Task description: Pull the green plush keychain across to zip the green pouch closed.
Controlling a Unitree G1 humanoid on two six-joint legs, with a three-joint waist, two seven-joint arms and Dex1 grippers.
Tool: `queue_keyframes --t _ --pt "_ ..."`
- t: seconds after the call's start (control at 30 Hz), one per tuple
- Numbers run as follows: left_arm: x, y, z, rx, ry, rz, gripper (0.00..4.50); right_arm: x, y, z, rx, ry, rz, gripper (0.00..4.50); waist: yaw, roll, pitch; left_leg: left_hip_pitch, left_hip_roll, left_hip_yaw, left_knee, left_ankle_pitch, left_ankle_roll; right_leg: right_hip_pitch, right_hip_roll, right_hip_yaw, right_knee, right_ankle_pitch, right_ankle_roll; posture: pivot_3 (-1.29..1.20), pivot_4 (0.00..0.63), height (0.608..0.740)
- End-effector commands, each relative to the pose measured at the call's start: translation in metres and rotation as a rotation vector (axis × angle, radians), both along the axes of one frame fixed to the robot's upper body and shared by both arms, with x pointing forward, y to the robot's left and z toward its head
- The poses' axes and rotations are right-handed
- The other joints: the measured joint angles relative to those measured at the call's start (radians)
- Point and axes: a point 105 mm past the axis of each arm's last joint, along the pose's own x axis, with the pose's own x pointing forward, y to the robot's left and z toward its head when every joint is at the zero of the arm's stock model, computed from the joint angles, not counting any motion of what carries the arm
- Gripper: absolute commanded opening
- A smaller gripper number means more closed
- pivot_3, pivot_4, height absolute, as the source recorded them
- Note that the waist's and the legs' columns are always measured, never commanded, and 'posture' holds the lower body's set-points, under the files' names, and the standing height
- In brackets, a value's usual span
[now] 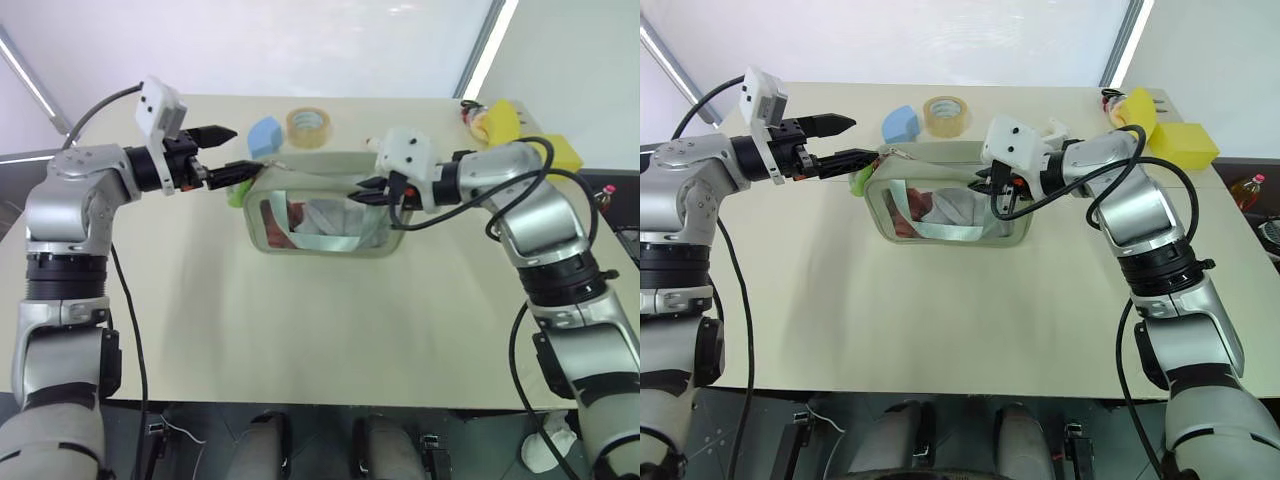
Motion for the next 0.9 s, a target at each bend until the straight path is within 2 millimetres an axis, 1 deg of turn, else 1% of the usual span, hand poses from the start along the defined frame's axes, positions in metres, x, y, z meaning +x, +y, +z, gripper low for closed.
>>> queue_keyframes --t 0.03,0.1,0.13,0.23,0.33,0.43,0.5,0.57,0.7,0.77,0.83,0.9 --pt "-0.003 -0.006 0.014 0.012 -0.066 -0.02 4.5 -0.008 0.001 0.014 0.034 -0.044 0.021 0.05 0.001 0.0 0.0 0.0 0.0 0.0 0.0 0.0 0.0 0.0 0.0 0.0 0.0 0.0 0.0 0.0 0.15 0.74" --pt "-0.003 -0.006 0.015 0.015 -0.066 -0.022 4.5 -0.008 0.001 0.012 0.039 -0.04 0.015 0.8 0.001 0.0 0.0 0.0 0.0 0.0 0.0 0.0 0.0 0.0 0.0 0.0 0.0 0.0 0.0 0.0 0.15 0.74" --pt "-0.002 -0.005 0.015 0.016 -0.066 -0.022 4.5 -0.01 0.0 0.011 0.036 -0.037 0.016 1.07 0.001 0.0 0.0 0.0 0.0 0.0 0.0 0.0 0.0 0.0 0.0 0.0 0.0 0.0 0.0 0.0 0.15 0.74" --pt "-0.001 0.0 0.017 0.02 -0.064 -0.015 4.5 -0.011 -0.01 0.02 0.015 -0.093 -0.021 2.47 0.001 0.0 0.0 0.0 0.0 0.0 0.0 0.0 0.0 0.0 0.0 0.0 0.0 0.0 0.0 0.0 0.15 0.74" --pt "0.0 0.01 0.02 0.023 -0.07 0.018 4.5 -0.018 -0.021 0.031 0.005 -0.117 -0.033 2.47 0.003 0.0 0.0 0.0 0.0 0.0 0.0 0.0 0.0 0.0 0.0 0.0 0.0 0.0 0.0 0.0 0.15 0.74" --pt "0.003 0.04 0.021 0.027 -0.064 0.119 4.5 -0.026 -0.046 0.044 -0.01 -0.144 -0.109 2.47 0.003 0.0 0.0 0.0 0.0 0.0 0.0 0.0 0.0 0.0 0.0 0.0 0.0 0.0 0.0 0.0 0.15 0.74" --pt "0.004 0.053 0.017 0.048 -0.051 0.152 4.5 -0.029 -0.057 0.042 -0.027 -0.143 -0.144 2.47 0.003 0.0 0.0 0.0 0.0 0.0 0.0 0.0 0.0 0.0 0.0 0.0 0.0 0.0 0.0 0.0 0.15 0.74" --pt "0.005 0.06 0.014 0.055 -0.04 0.165 4.5 -0.032 -0.062 0.035 -0.027 -0.113 -0.153 2.47 0.003 0.0 0.0 0.0 0.0 0.001 0.0 0.0 0.0 0.0 0.0 0.0 -0.001 0.0 0.0 0.0 0.15 0.74" --pt "0.008 0.061 0.007 0.068 -0.019 0.154 4.5 -0.031 -0.06 0.015 -0.032 -0.054 -0.15 2.47 0.003 0.0 0.0 0.001 0.0 0.001 0.0 0.0 0.0 0.001 0.0 0.0 0.0 0.0 0.0 0.0 0.15 0.74" --pt "0.009 0.061 0.001 0.091 -0.006 0.146 4.5 -0.026 -0.055 0.007 -0.02 -0.039 -0.148 2.47 0.003 0.0 0.0 0.001 0.0 0.001 0.0 0.0 0.0 0.001 0.0 0.0 0.0 0.0 0.0 0.0 0.15 0.74" --pt "0.011 0.059 -0.001 0.089 0.001 0.136 4.5 -0.019 -0.052 0.003 0.004 -0.037 -0.159 2.47 0.002 0.0 0.0 0.001 0.0 0.001 0.0 0.0 0.0 0.0 0.0 0.0 0.0 0.0 0.0 0.0 0.15 0.74" --pt "0.012 0.055 -0.002 0.088 0.006 0.126 4.5 -0.016 -0.051 0.002 0.012 -0.039 -0.164 2.47 0.002 0.0 0.0 0.001 0.0 0.001 0.0 0.0 0.0 0.0 0.0 0.0 0.0 0.0 0.0 0.0 0.15 0.74"
